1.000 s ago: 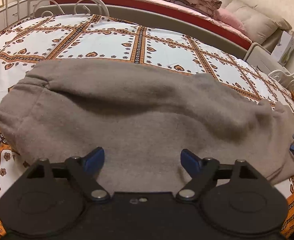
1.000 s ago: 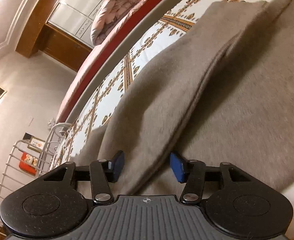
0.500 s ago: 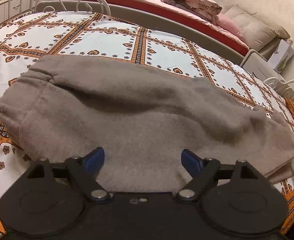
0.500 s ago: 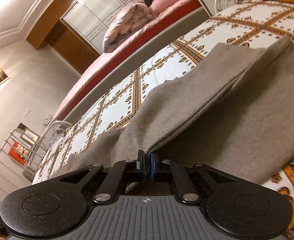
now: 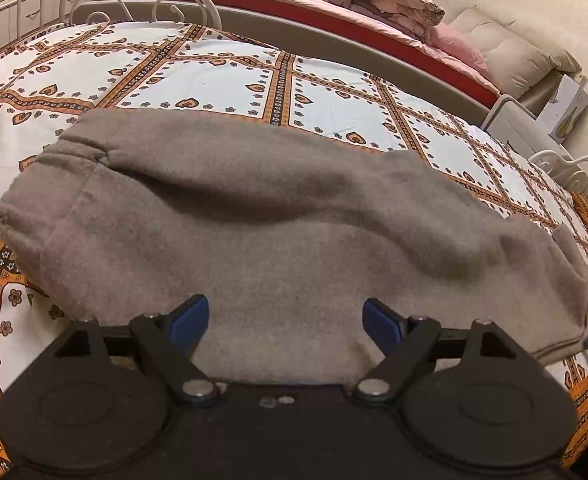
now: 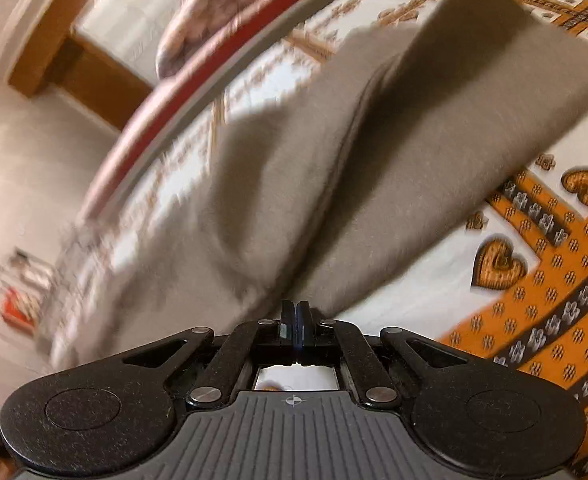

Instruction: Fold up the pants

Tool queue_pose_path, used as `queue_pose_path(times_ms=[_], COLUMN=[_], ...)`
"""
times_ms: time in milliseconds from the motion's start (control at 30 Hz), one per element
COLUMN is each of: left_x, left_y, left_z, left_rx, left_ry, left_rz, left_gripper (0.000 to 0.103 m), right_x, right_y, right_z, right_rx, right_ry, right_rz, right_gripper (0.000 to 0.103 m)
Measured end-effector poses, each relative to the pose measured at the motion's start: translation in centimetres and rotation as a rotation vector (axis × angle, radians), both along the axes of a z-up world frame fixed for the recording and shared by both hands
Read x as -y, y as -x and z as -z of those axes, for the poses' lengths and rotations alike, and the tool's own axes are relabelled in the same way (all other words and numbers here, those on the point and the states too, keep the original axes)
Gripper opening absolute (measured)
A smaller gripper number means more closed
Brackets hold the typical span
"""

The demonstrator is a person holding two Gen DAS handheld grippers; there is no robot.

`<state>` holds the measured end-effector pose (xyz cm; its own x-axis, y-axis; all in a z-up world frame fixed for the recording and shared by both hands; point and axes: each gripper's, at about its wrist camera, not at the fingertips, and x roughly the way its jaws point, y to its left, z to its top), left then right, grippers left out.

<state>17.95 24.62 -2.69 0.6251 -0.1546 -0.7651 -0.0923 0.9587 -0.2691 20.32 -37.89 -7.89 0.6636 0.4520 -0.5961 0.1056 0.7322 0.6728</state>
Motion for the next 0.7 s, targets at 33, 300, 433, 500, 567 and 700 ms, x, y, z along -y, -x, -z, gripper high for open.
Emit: queue_pose_path(times_ms=[33,300,433,500,567,700], left_x=[0.0,0.3,0.2,0.3,0.5,0.6], left_y=[0.0,-0.2,-0.1,-0.1,-0.1,-0.2], left_z=[0.0,0.0,0.0,0.0,0.0,0.1], left_rx=[0.0,-0.005,-0.002,-0.001,-0.003,-0.004], left_ry=[-0.002,-0.019,-0.019,-0.023,-0.031,-0.04], left_rz=[0.002,0.004,0.008,0.011,0.013,0.015], left_gripper=[0.077,0.077,0.077,0.077,0.077,0.077], right_x=[0.6,7.0,8.9,9.1,8.9,8.4], right_y=[0.1,-4.9,-7.0,-7.4,-8.0,-9.3], right_z=[-0.9,-2.2,-1.2,-0.9,-0.4,0.0], right_rx=[0.046,0.06,0.025,0.022,0.003,-0.012], right_ry=[-0.001,-0.017,-0.089,-0.103,-0.108,-0.148], right_rz=[0.028,0.201,0.23,0.233,0.214,0.181], right_gripper=[0.001,0.002,0.002,0.002,0.002,0.002])
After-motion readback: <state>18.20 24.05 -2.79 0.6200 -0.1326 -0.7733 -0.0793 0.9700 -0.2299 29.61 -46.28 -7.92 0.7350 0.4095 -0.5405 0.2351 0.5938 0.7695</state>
